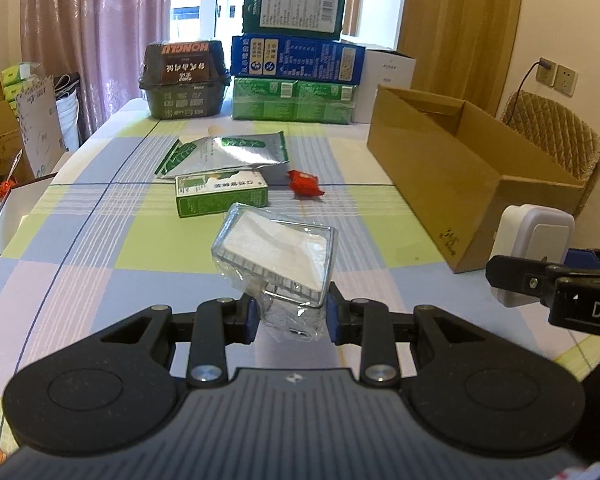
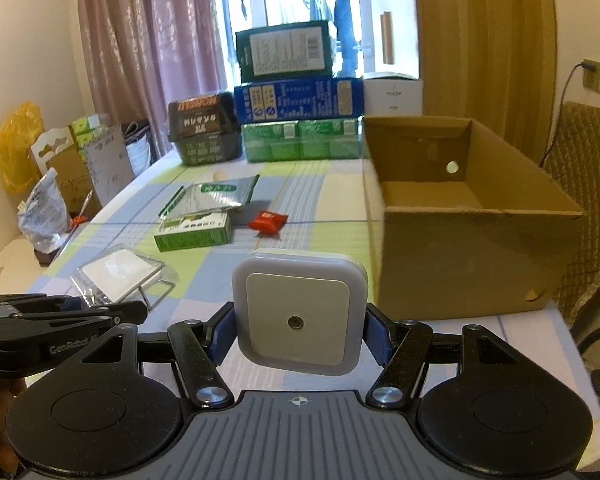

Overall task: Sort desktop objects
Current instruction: 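Lift and carry the plastic box and night light with both grippers over the cardboard box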

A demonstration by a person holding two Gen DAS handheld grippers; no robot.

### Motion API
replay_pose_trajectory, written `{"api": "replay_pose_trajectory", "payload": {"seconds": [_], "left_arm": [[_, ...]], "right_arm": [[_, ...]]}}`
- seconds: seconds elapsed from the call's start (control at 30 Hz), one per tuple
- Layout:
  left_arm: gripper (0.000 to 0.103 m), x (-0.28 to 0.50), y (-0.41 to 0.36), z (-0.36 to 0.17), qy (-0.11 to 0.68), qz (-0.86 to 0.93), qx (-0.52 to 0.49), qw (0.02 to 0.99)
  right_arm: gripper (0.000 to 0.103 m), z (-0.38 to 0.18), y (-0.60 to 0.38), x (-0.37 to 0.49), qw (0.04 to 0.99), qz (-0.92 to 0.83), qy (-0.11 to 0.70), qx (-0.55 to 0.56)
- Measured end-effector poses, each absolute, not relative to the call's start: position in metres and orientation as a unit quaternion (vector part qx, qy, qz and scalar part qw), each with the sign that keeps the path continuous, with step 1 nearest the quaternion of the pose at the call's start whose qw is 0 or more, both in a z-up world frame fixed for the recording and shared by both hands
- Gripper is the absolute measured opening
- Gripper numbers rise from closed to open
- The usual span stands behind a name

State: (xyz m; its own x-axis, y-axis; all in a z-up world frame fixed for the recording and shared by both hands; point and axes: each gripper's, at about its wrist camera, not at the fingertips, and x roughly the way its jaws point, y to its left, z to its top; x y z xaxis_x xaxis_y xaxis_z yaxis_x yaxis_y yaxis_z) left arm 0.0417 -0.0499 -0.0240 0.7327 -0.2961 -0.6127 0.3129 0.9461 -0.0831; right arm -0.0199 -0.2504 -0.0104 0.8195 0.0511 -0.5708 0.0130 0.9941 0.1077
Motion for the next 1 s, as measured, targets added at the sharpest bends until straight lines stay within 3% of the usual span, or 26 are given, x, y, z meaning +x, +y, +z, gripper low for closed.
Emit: {"api": "replay_pose_trajectory", "payload": {"seconds": [0.47,1.0], "left_arm": [[0.027,0.033,-0.088,0.006,0.314,-0.208,0.014,0.926],[0.027,0.084,-0.217,0.046,0.276,-0.307,0.041,0.91]], "right_arm": [[0.063,0.017,-0.3,-0.038,0.958,-0.031,0.279,0.059],[0.063,0.067,-0.403,0.01,0.968,-0.074,0.234,0.042]]}}
